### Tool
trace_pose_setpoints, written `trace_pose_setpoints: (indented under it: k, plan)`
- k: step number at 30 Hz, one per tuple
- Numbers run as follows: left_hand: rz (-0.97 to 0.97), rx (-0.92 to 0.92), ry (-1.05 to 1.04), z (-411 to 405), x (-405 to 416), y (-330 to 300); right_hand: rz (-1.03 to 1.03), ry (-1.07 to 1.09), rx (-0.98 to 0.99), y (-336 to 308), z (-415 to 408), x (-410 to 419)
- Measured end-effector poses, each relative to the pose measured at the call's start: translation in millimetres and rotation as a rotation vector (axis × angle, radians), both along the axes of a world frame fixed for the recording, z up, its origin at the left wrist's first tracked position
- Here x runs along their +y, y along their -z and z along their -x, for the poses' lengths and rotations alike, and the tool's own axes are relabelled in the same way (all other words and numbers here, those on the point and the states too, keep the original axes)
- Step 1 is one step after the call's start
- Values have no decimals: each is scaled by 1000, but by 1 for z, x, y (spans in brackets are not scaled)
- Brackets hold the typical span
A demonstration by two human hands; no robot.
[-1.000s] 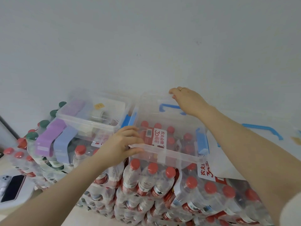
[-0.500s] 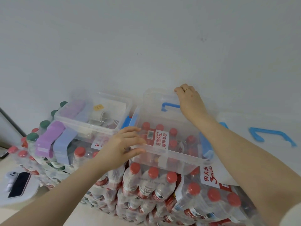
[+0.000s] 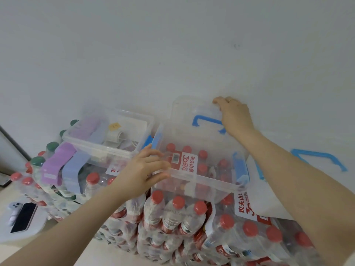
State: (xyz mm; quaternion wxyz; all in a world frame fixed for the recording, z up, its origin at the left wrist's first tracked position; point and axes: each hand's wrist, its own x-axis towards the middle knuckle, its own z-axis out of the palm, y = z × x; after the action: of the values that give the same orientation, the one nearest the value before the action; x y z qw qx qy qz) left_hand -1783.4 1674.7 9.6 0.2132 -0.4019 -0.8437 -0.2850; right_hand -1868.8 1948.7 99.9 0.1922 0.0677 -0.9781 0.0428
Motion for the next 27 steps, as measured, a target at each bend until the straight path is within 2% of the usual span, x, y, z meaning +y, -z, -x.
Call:
trace_pose_setpoints:
  k: [2, 3, 9, 12, 15, 18, 22, 24, 27]
  plan:
    - [-49, -28, 21, -6, -3, -1, 35, 2, 99, -13, -1, 0]
    - [-60, -39, 26, -9, -4, -3, 48, -3, 88, -18, 0, -1]
    - [-26, -81, 7, -15, -11, -3, 46, 19, -270, 3, 4, -13]
    - [15, -85, -8, -14, -16, -1, 7, 36, -214, 9, 7, -14]
    - [111, -20, -21, -13, -17, -3, -75, -31, -76, 3, -4, -22]
    - [107, -27, -6, -13, -14, -5, 130, -140, 45, -13, -30, -42]
    - [-75, -68, 8, -20, -18, -19, 436, -324, -110, -38, -62, -89]
    - [-123, -56, -65, -26, -35, -28, 532, -377, -174, -46, -77, -119]
    - [-172, -145, -272, -44, -91, -35, 623, -498, -275, -51, -99, -179]
